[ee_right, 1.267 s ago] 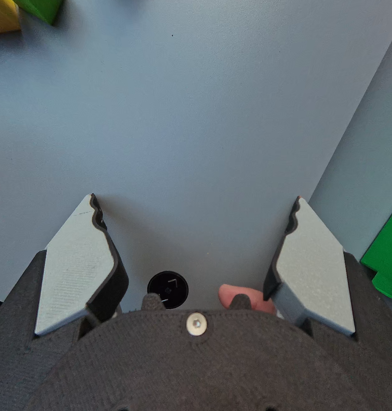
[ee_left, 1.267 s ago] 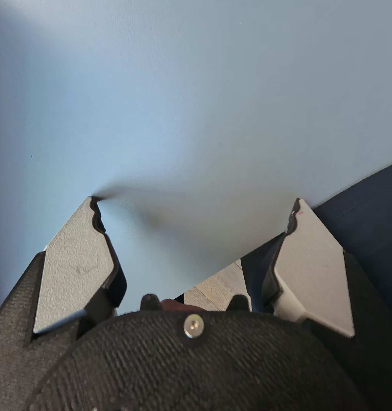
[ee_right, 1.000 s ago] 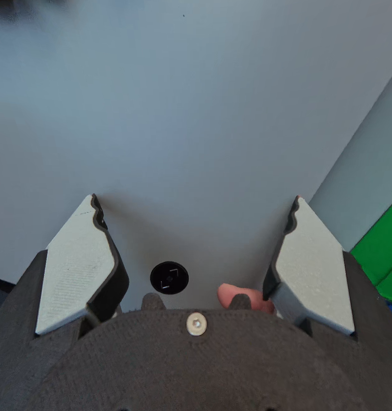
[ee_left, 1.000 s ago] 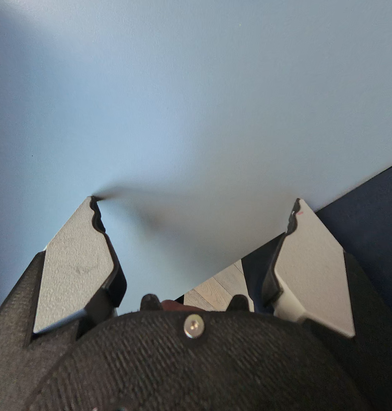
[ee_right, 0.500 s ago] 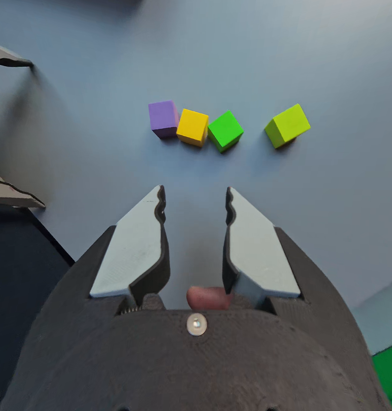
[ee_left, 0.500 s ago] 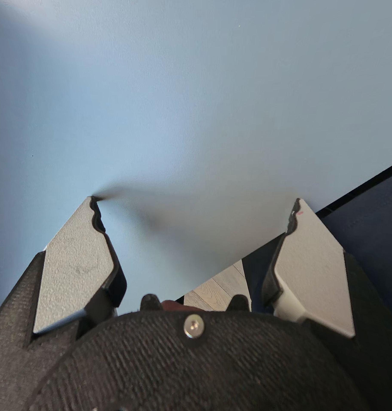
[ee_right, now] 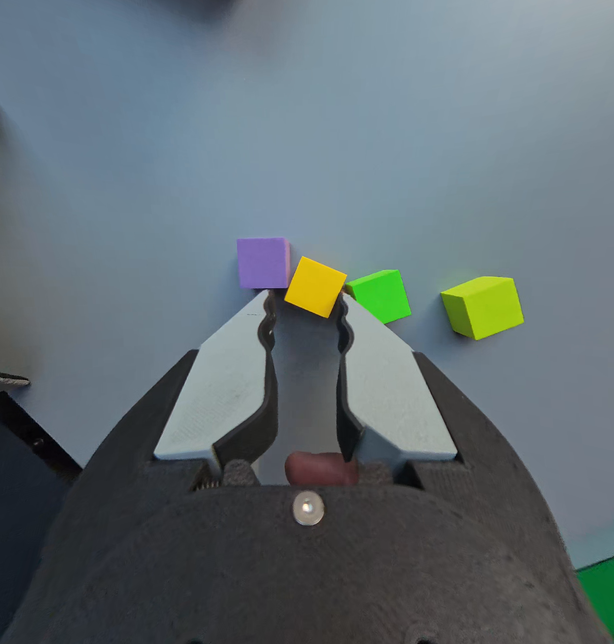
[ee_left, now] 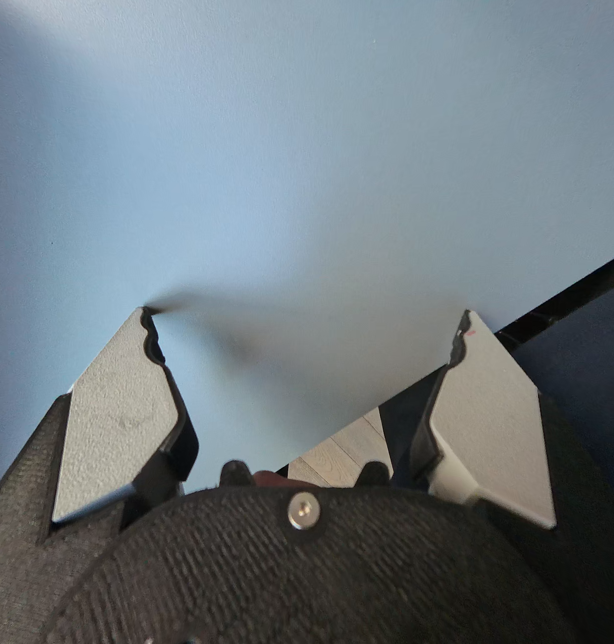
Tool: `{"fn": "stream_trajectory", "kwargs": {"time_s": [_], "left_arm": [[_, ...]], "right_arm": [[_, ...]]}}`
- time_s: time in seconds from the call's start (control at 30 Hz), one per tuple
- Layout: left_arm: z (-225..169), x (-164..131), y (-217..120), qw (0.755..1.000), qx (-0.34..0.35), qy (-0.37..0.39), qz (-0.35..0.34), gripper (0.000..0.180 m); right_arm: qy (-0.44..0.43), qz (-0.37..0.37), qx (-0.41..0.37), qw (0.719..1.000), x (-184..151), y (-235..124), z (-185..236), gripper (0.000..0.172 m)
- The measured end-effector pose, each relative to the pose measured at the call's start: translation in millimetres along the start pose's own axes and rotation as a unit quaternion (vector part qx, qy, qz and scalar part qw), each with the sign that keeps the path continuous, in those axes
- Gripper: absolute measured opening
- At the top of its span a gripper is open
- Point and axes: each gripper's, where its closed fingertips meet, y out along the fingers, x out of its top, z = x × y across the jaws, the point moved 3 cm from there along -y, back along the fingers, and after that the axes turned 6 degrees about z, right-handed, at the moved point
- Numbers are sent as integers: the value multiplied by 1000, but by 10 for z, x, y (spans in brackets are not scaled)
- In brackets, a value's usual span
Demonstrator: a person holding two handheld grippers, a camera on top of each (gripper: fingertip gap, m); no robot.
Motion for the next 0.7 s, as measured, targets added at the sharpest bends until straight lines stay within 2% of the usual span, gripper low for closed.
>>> {"fn": "stream_trajectory", "kwargs": {"time_s": [0.03, 0.2, 0.33, 0.47, 0.57, 0.7], "left_arm": [[-1, 1, 0, 1000, 0, 0, 0, 160], [-1, -1, 0, 1000, 0, 0, -5, 160], [0, -2, 1, 1000, 0, 0, -8, 160], [0, -3, 0, 1000, 0, 0, -9, 160], [0, -3, 0, 1000, 0, -1, -8, 160], [1, -3, 0, 1000, 0, -1, -5, 160]], "right_arm": [[-2, 9, -4, 1000, -14, 35, -10, 27], [-3, -23, 10, 1000, -46, -78, 30, 26], [21, -51, 5, 998, -317, -229, -57, 26], [81, -73, 2, 994, -546, -362, -344, 26], [115, -86, -5, 990, -508, -437, -635, 26], [122, -103, -2, 987, -255, -486, -873, 27]]}}
